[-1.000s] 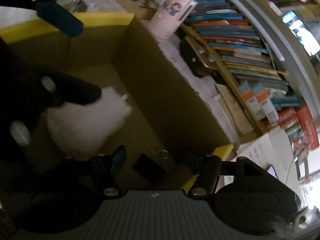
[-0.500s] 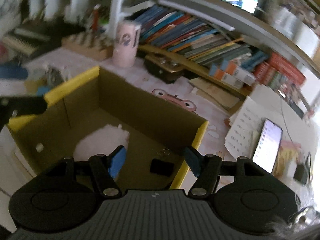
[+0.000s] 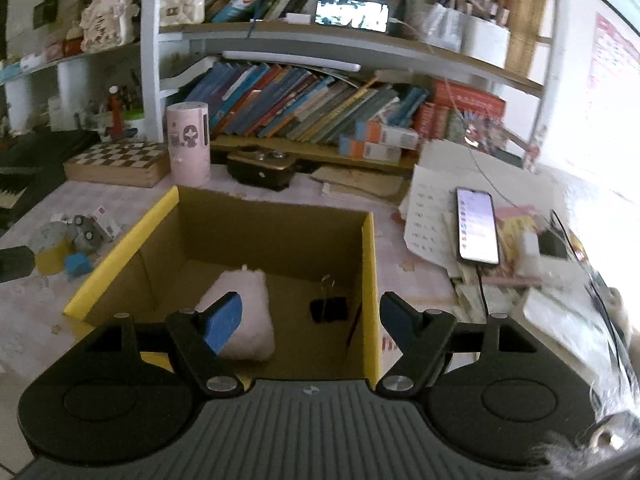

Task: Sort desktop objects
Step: 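Open the right tool to drop the binder clip into the box, then withdraw both tools from the box back toward the tape roll and blue block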

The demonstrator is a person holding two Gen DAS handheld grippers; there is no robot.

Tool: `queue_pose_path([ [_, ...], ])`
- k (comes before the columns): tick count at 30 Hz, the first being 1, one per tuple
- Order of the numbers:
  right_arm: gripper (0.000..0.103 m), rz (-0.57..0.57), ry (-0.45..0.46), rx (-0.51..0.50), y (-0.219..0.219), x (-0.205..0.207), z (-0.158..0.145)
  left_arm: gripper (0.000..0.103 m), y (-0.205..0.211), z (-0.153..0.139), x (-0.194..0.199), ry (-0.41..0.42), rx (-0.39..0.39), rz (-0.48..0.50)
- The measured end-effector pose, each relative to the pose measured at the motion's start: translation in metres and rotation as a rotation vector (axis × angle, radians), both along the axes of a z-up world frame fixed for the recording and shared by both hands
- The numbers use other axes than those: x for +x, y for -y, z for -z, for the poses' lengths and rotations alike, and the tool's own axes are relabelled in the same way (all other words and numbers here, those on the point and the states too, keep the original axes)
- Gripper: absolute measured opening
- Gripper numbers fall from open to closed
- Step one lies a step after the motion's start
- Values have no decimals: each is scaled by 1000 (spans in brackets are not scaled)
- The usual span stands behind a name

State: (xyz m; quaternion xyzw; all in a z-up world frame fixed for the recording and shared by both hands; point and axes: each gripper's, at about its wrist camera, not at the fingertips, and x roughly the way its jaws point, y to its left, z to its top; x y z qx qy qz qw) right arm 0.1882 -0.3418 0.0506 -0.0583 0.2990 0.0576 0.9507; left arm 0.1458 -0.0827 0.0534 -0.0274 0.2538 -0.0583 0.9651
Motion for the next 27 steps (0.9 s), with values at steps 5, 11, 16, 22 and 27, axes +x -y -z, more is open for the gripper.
queue_pose_path([
  [5, 74, 73, -6, 21, -20, -31, 6, 92, -26, 7, -21, -12, 8, 13],
  [11, 74, 155, -15, 52, -53, -68, 23, 92, -57, 19, -48, -37, 52, 13],
  [16, 74, 208, -36, 83, -81, -93, 38, 92, -80, 28, -68, -71, 69, -13],
  [22, 74, 215, -109, 126, -115, -119, 57, 100, -101, 37, -88, -67, 116, -69],
  [27, 74, 166, -150, 127, -143, -131, 64, 100, -114, 43, -96, -90, 118, -85],
])
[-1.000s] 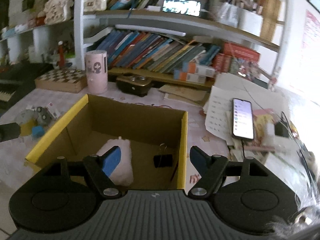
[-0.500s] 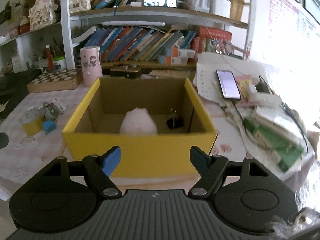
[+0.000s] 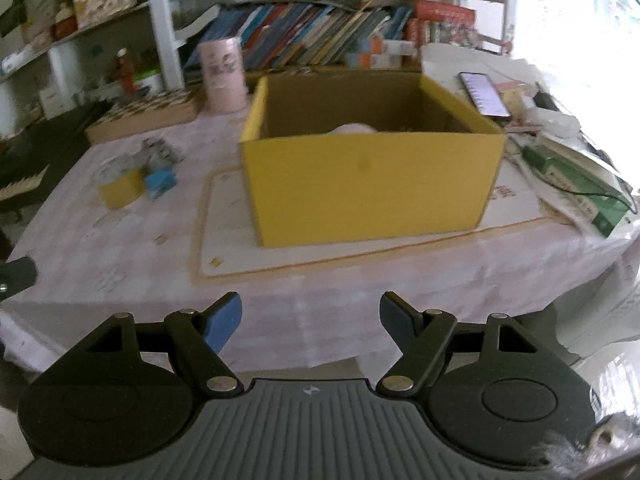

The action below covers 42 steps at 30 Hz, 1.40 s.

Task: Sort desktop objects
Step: 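Withdraw both tools from the box back toward the tape roll and blue block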

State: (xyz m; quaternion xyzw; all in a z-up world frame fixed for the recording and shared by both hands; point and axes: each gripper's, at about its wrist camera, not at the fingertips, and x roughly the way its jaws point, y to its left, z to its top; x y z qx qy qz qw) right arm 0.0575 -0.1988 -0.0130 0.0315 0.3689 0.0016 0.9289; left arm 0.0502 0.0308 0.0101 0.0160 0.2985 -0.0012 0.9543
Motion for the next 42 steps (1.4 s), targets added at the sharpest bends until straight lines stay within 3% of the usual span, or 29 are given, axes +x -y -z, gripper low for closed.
queue_pose_path([
  [15, 75, -154, 43, -35, -65, -5, -5, 100, -27, 6, -19, -22, -18, -84],
  [42, 75, -306, 57, -61, -112, -5, 0, 100, -55, 3, -27, -7, -23, -159],
])
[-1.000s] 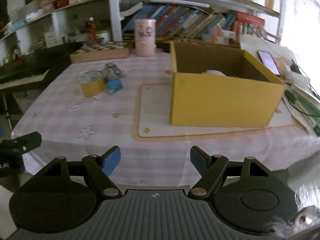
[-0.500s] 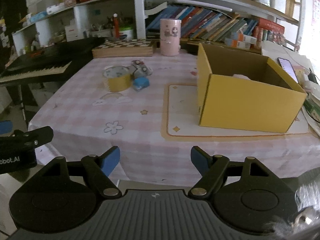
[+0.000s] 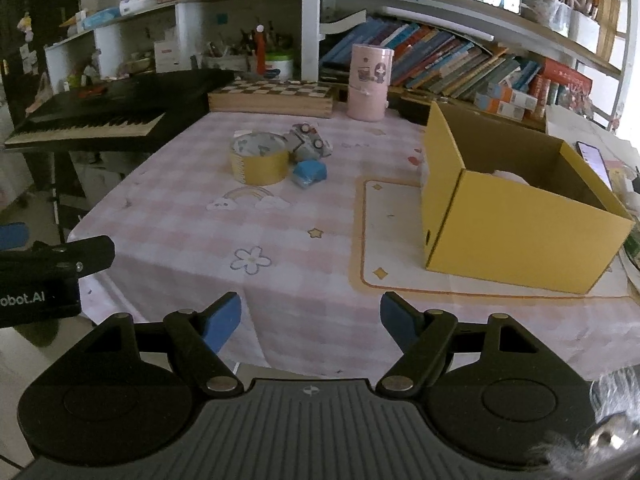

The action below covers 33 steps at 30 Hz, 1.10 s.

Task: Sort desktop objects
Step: 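Withdraw both tools from the box back toward the tape roll and blue block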

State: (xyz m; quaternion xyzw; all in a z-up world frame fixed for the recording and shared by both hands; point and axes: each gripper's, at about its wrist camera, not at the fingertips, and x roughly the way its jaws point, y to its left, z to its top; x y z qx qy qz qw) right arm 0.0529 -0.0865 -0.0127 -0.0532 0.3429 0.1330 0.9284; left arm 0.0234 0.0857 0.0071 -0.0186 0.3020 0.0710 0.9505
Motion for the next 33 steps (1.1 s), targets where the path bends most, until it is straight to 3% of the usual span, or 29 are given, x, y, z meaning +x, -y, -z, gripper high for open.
queue_pose_path([
  [14, 75, -35, -5, 9, -23, 42, 7, 100, -10, 5, 47, -20, 28, 11],
  [33, 75, -21, -25, -13, -38, 131, 16, 100, -28, 17, 140, -86, -23, 21],
])
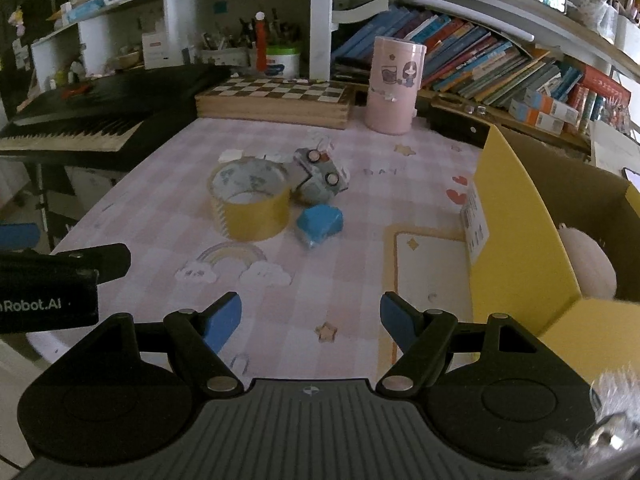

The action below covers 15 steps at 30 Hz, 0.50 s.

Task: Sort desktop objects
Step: 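Withdraw both tools from the box back toward the tape roll and blue block, then close the right tool on the blue block while the left tool approaches the tape roll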

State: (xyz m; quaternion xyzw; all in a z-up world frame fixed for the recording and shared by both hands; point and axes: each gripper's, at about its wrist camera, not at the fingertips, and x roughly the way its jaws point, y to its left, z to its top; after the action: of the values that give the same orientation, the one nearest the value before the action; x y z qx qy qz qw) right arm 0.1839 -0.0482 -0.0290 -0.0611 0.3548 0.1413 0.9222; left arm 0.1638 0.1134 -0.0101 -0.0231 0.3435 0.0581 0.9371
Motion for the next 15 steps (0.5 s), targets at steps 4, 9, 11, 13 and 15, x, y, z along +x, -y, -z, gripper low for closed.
queue_pose_path([
  [4, 74, 14, -3, -14, -1, 21, 4, 100, -1, 1, 19, -4, -8, 11],
  [9, 67, 30, -2, -25, -2, 48, 10, 100, -1, 8, 44, -28, -12, 40],
  [11, 65, 26, -2, -19, -4, 58, 12, 100, 0, 11, 54, -40, -15, 53],
  [13, 61, 13, 1, -13, -6, 70, 16, 100, 1, 14, 63, -50, -20, 64],
  [15, 59, -4, -7, -19, -10, 81, 21, 100, 1, 15, 71, -53, -21, 63],
])
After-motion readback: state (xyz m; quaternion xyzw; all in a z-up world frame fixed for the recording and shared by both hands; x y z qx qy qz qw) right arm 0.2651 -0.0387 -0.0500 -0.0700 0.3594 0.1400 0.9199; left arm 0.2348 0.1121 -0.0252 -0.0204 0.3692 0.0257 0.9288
